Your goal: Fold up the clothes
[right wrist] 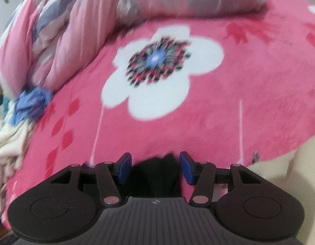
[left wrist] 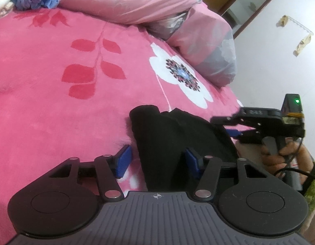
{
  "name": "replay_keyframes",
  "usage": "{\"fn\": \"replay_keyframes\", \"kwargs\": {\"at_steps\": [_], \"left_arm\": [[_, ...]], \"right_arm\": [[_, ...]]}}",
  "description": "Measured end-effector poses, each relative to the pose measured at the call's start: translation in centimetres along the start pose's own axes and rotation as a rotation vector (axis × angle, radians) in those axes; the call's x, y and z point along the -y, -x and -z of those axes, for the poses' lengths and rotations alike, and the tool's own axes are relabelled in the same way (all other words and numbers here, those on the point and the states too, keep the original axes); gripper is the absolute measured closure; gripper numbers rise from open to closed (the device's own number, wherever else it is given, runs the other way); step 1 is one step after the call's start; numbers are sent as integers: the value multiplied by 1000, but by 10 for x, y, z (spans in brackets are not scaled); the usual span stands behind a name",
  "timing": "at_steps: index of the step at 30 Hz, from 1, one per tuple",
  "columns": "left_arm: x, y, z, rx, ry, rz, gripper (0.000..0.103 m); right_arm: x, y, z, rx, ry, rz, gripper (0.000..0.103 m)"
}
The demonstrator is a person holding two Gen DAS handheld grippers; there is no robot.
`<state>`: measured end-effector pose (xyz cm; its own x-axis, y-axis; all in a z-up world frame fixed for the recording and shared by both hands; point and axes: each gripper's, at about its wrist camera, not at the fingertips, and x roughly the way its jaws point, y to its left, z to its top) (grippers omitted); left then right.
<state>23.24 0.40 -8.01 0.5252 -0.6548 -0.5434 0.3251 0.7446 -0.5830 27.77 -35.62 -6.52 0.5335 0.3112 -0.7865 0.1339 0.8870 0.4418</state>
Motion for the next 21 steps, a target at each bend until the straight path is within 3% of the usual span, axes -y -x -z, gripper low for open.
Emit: {"fn": "replay_keyframes", "kwargs": {"at_steps": [4, 8, 13, 17, 19, 21], "left_arm": [[-1, -2, -2, -1, 6, 1, 49], [1, -10, -6, 18, 0, -20, 49], [7, -22, -14, 36, -6, -67, 62], [13, -31, -17, 38, -14, -110, 83], [20, -31, -18, 46, -21, -137, 89], [28, -26, -16, 72, -32, -157, 91]], "right_arm": [[-3, 7, 1, -103, 19, -42, 49], [0, -6, -3, -142, 30, -91, 47], [10, -17, -10, -157, -3, -235, 45], [7, -16, -5, -152, 65, -243, 69], [2, -14, -2, -135, 92, -237, 83], [0, -8, 0, -104, 104, -238, 89]]}}
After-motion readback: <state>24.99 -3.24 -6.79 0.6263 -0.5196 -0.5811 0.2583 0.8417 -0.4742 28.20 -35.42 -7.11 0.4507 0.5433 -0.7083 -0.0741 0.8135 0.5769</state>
